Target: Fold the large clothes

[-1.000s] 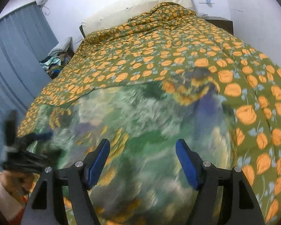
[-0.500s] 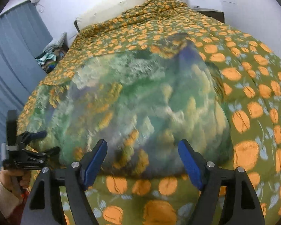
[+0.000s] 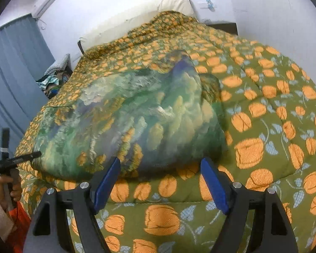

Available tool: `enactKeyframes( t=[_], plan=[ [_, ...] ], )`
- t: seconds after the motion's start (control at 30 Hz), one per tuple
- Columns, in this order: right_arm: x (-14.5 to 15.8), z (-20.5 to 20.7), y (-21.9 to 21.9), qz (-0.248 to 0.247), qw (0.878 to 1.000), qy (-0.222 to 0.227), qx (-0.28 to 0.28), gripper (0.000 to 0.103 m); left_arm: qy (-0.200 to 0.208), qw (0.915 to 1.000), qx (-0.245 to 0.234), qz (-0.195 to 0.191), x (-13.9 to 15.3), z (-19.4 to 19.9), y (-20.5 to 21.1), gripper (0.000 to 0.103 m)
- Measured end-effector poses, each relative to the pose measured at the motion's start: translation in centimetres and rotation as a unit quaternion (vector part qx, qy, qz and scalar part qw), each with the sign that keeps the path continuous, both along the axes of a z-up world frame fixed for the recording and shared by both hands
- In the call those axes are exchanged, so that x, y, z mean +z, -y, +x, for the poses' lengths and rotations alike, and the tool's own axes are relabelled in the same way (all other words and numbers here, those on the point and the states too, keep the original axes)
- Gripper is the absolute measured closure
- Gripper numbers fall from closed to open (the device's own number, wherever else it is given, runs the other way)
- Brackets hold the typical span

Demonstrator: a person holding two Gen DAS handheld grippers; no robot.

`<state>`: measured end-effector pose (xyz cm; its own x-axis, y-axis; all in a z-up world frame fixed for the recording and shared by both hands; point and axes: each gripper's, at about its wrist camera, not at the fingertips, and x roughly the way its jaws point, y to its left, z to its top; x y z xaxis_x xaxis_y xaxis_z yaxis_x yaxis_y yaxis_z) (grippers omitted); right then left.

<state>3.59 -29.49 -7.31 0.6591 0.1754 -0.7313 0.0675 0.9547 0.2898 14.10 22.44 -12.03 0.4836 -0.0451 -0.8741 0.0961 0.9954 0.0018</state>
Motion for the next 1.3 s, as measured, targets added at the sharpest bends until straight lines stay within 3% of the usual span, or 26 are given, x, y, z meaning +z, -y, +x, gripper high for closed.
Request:
enactKeyframes(
  t=[0.13,0.27,0.47,0.63,0.73,0.8,0.87,0.97,1.1,1.17,1.2,1.23,1.3],
  plan=[
    [-0.8,-0.1,1.5,0.023,0.999,-0.012,-0.026,0.025,0.015,0.9998,-0.002,-0.012,1.4,-1.4,0.5,0.003],
    [-0.7,-0.3,2.5,0.037,0.998,-0.006,-0.041,0.023,0.023,0.9974,-0.026,-0.063,3.3,-2.8,2.2,0.003],
    [-1.5,0.0,3.4,0.081,0.995,-0.009,-0.056,0.022,0.035,0.9895,-0.085,-0.112,5.6,-1.1,6.9,0.003],
    [-1.9,0.2,4.1,0.108,0.992,-0.006,-0.064,0.021,0.050,0.9876,-0.115,-0.095,5.7,1.4,11.8,0.003],
    [-2.0,0.2,4.7,0.135,0.989,-0.002,-0.067,0.020,0.041,0.9873,-0.133,-0.078,4.0,2.5,14.4,0.003],
    [-2.3,0.4,5.0,0.155,0.986,0.000,-0.068,0.020,0.004,0.9851,-0.171,-0.022,1.4,2.9,16.9,0.005],
    [-2.6,0.6,5.3,0.172,0.983,-0.002,-0.071,0.020,0.004,0.9812,-0.193,0.014,0.8,2.2,18.0,0.009],
    [-3.0,1.3,5.6,0.190,0.979,-0.007,-0.077,0.019,0.020,0.9784,-0.202,-0.037,2.8,0.9,17.5,0.008],
    [-3.5,2.9,5.5,0.208,0.975,-0.013,-0.077,0.012,0.036,0.9663,-0.229,-0.112,4.6,0.1,17.8,0.003],
    [-4.2,4.1,5.4,0.213,0.973,-0.026,-0.085,0.009,0.014,0.9631,-0.241,-0.118,3.4,0.7,19.0,0.003],
    [-4.7,4.5,5.6,0.225,0.969,-0.030,-0.093,0.009,-0.024,0.9610,-0.246,-0.123,1.8,1.6,19.7,0.002],
    [-5.3,4.9,5.8,0.242,0.964,-0.035,-0.106,0.009,-0.059,0.9604,-0.245,-0.120,0.0,2.3,20.3,0.001],
    [-6.8,5.7,6.2,0.279,0.951,-0.040,-0.128,0.009,-0.077,0.9602,-0.245,-0.110,-1.9,3.0,21.2,0.000]
  ],
)
